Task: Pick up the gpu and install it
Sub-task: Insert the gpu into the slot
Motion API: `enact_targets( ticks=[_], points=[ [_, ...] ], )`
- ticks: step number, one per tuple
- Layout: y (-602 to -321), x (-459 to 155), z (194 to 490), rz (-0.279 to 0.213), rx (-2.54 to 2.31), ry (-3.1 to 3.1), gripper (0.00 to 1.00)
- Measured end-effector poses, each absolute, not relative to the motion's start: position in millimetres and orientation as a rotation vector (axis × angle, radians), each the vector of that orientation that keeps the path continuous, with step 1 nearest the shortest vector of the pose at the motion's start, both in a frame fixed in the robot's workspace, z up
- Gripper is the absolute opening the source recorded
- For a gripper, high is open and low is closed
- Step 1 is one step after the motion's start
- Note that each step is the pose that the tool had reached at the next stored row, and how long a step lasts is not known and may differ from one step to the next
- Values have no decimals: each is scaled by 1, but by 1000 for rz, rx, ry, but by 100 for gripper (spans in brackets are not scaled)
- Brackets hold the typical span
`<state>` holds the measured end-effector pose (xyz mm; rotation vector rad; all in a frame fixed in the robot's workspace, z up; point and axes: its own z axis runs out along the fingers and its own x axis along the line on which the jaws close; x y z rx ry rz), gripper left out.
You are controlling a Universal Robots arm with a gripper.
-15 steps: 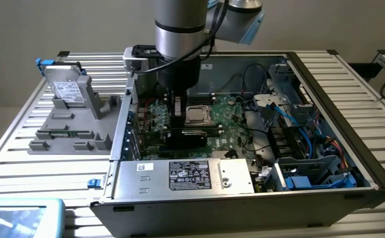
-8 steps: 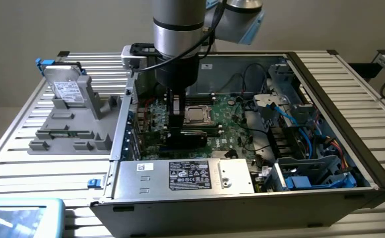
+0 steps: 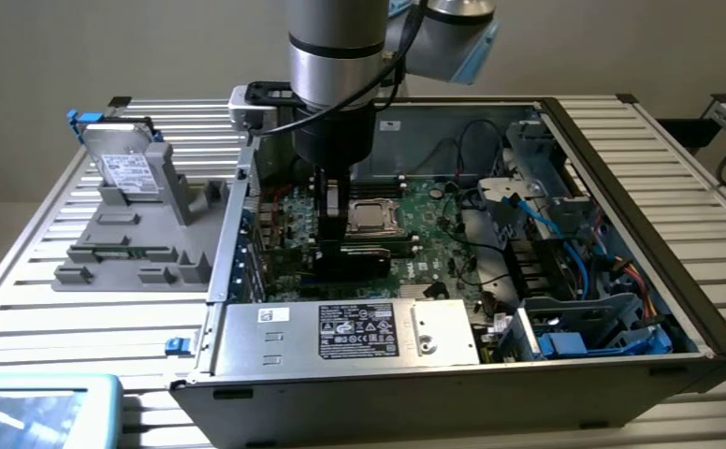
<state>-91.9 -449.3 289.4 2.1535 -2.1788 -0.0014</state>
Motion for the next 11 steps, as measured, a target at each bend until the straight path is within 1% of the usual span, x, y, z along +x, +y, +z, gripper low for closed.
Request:
enact_targets(
  ticks=[1,2,3,4,7,8,11],
  points=[
    [-449,-92,289,-1,2153,-2179,42],
    [-449,-92,289,-1,2154,-2179,39],
    [-449,-92,289,-1,2154,-2179,33],
    [-449,-92,289,-1,2154,-2179,33],
    [-449,-92,289,-1,2153,-2179,15],
    [-449,-92,289,-1,2153,-2179,12],
    [-449,-94,289,2,2153,-2179,12]
  ],
)
